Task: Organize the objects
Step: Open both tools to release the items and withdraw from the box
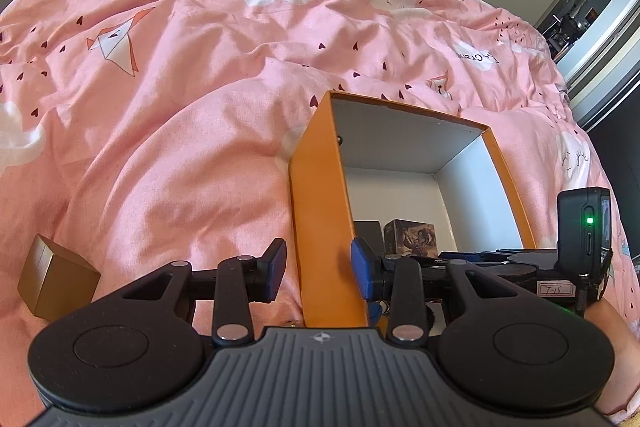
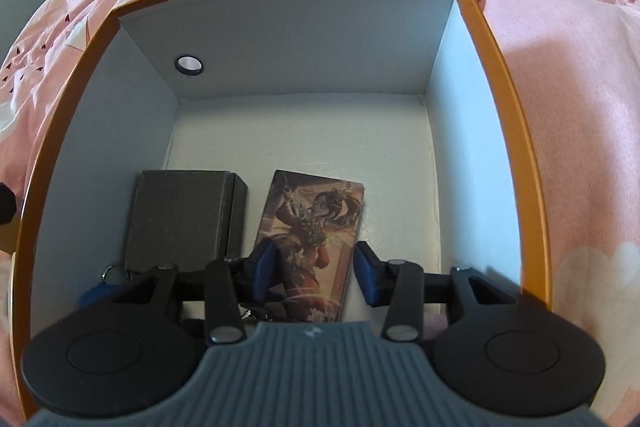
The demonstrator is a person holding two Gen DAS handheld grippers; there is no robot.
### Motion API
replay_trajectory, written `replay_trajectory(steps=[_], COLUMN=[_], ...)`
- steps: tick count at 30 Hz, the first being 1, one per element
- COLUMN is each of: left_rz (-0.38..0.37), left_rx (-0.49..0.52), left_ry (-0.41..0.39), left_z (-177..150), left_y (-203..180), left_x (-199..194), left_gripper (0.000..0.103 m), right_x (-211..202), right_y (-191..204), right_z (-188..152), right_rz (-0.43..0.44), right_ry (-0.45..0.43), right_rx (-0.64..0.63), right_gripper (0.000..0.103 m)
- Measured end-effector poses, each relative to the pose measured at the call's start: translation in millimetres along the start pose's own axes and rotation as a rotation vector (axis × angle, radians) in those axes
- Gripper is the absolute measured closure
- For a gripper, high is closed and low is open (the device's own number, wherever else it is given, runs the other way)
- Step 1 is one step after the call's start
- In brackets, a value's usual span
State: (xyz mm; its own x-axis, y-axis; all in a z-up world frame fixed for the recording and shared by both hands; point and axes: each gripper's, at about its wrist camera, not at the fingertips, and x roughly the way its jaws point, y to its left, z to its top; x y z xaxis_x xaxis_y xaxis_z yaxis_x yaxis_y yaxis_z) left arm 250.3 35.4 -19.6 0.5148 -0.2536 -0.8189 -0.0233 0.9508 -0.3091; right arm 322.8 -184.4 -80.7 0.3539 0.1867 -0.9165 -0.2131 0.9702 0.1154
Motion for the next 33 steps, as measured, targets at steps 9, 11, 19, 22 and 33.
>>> replay_trajectory(steps=[9, 11, 19, 22, 33], left_rz=[0.012, 0.018, 0.041, 0.049, 0.119], left_rx=[-0.001, 0.004, 0.031, 0.062, 0.188], left_ry=[0.005, 0.008, 0.023, 0.026, 0.019], left_z=[-4, -5, -9, -12, -30], left_y=[6, 8, 15, 18, 43], left_x=[-3, -4, -12, -23, -79], left_gripper=[0.062, 0.062, 0.062, 0.062, 0.062], right_x=[0, -1, -6, -13, -94], right_y=[13, 19, 33, 44, 77], right_z=[1, -1, -7, -13, -34], right_rz=[0.012, 0.001, 0.041, -0.01, 0.049], right_ry=[-0.032, -0.044, -0.045, -0.087, -0.316], right_rx=[-0.07, -0.142, -0.239, -0.283, -0.285], right_gripper=[0.07, 0.07, 0.078, 0.078, 0.078])
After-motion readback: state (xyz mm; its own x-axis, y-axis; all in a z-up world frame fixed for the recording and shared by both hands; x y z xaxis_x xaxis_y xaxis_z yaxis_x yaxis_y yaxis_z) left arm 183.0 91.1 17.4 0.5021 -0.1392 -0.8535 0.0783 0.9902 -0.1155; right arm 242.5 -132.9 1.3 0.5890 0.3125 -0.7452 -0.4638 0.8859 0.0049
